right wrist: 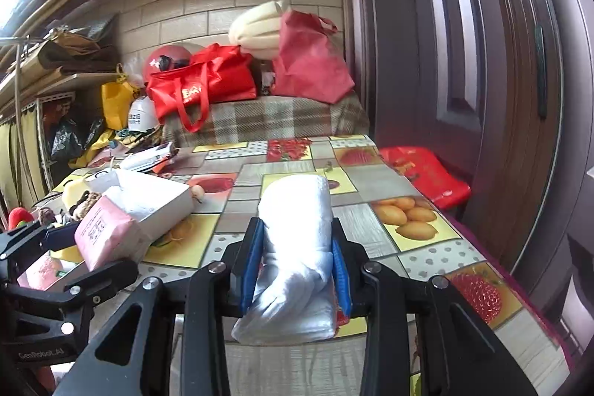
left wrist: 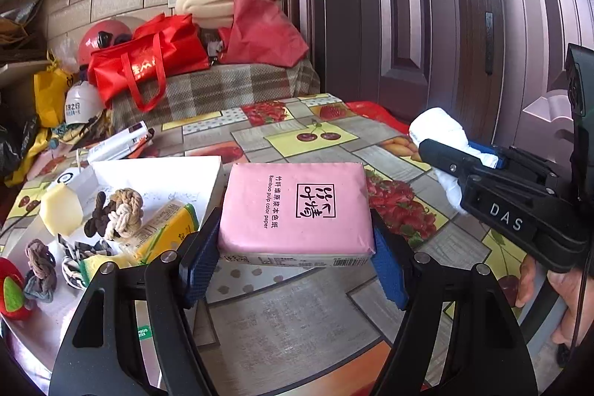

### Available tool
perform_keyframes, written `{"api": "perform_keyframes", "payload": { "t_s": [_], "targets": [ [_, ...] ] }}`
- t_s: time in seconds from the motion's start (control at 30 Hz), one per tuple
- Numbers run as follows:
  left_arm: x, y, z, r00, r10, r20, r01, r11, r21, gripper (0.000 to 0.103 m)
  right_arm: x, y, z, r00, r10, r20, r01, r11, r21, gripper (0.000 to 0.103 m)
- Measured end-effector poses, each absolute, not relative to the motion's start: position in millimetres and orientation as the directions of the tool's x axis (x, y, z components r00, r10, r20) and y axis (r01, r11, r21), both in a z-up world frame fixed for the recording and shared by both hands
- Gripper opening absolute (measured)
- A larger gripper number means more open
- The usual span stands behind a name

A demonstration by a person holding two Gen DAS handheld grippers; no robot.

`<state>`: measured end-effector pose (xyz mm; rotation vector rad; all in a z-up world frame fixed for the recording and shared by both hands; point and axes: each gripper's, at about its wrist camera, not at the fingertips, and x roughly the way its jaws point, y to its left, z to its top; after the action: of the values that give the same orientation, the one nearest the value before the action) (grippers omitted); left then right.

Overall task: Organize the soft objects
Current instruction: 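Carry the tissue pack into the box with the left tool while the right tool carries the white cloth there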

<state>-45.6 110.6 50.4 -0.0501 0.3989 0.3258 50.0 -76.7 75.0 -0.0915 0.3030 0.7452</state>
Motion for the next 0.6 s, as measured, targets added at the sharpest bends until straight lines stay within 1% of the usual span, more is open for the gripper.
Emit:
{"api": "perform_keyframes", "payload": {
  "t_s": [0.27,0.6],
  "targets": [
    [-52.0,114.7,53.3,0.876,0.309,-0.37,-0.333,0.943,-0.002,0.074,41.8,-71.5,76.1,0.683,0.671,-0.287,-0.696,0.718,0.023,0.034],
    [-66.7,124.6,53.2,0.87,0.331,-0.367,-0.36,0.933,-0.012,0.074,35.3,-64.7,74.6,0.663,0.69,-0.291,-0.712,0.701,0.039,0.035]
  ]
}}
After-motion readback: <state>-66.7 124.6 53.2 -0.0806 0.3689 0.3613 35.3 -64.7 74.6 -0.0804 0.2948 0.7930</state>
